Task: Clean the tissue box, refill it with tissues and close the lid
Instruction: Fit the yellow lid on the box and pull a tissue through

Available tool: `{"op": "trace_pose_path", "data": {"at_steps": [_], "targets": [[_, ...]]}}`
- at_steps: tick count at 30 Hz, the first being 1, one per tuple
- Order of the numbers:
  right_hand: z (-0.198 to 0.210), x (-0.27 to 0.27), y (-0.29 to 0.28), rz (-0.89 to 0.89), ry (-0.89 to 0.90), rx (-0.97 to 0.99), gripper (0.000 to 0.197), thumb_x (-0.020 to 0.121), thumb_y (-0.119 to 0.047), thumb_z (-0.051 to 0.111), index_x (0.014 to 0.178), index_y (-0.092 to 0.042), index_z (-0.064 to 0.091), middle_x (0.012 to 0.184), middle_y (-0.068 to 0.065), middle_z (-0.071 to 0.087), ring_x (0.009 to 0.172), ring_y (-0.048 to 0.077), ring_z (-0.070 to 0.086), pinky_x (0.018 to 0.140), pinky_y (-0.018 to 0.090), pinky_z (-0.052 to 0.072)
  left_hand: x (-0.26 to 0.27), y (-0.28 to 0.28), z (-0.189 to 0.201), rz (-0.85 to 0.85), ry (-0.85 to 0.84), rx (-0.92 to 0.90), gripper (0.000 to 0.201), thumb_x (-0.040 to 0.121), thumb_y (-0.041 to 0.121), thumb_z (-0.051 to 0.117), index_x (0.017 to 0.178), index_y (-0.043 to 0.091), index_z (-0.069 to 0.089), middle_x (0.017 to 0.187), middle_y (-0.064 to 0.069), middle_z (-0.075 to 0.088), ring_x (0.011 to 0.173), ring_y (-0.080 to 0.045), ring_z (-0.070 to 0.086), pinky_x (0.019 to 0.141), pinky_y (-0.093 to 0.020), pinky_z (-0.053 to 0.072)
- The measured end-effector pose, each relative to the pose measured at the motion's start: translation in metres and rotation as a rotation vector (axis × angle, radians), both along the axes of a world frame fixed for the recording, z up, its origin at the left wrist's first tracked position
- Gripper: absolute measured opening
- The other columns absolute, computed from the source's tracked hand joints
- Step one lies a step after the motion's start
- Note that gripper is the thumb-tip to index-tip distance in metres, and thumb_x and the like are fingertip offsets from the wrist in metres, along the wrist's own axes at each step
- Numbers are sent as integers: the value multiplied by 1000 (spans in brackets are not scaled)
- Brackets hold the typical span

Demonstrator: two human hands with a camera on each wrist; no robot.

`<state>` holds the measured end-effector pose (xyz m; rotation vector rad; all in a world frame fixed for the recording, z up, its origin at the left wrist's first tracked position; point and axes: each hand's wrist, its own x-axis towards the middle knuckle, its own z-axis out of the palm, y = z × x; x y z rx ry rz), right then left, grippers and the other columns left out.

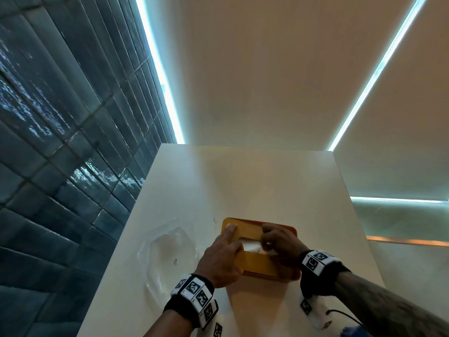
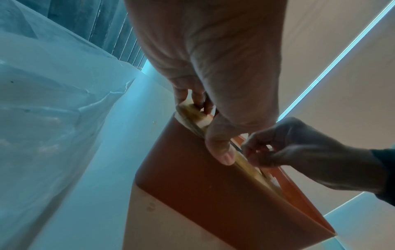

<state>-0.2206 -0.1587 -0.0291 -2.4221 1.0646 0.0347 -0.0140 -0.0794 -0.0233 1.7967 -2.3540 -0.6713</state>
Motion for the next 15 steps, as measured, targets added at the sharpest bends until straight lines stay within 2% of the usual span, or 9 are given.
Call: {"op": "trace_pose_path", "data": {"at_steps": [3,6,8,11,13,15], "targets": [[-5,-4,3,-165,-161,18,11,71,-4,66,65,-12,62,82,0,54,67,19,51,57,27,41,0,0,-1,4,7,3,50,74,28,73,118,24,50,160,-1,5,141,-26,28,99,-41,48],[-8,-5,8,-314,-238,35,8,74,0,67,69,-7,67,74,-13,43,61,6,43,56,15,31,1,-1,-4,-4,14,-3,53,73,28,74,120,25,50,160,1,6,138,-26,32,99,-41,49],[-8,-4,12,-409,-279,49,12,77,1,68,69,-10,68,73,-15,43,62,0,42,59,17,33,2,-2,-6,-17,14,-5,54,72,29,74,121,26,50,158,1,7,135,-27,36,96,-41,51],[6,3,4,-595,-428,117,14,83,-3,67,75,-15,69,78,-2,57,70,11,53,67,25,42,3,-3,-10,-28,14,-20,54,71,30,75,118,27,50,155,3,10,130,-27,40,91,-41,54],[22,11,-6,-532,-435,204,6,84,-10,69,81,-14,71,85,3,62,80,19,59,74,30,47,3,-2,-12,-33,21,-31,54,71,31,76,118,28,49,152,4,12,126,-26,43,87,-40,56],[35,19,-9,-325,-272,176,3,83,-14,71,84,-13,73,88,1,58,82,19,58,73,27,46,3,-3,-13,-36,24,-32,54,71,32,76,118,29,49,152,4,12,126,-25,44,87,-39,56]]}}
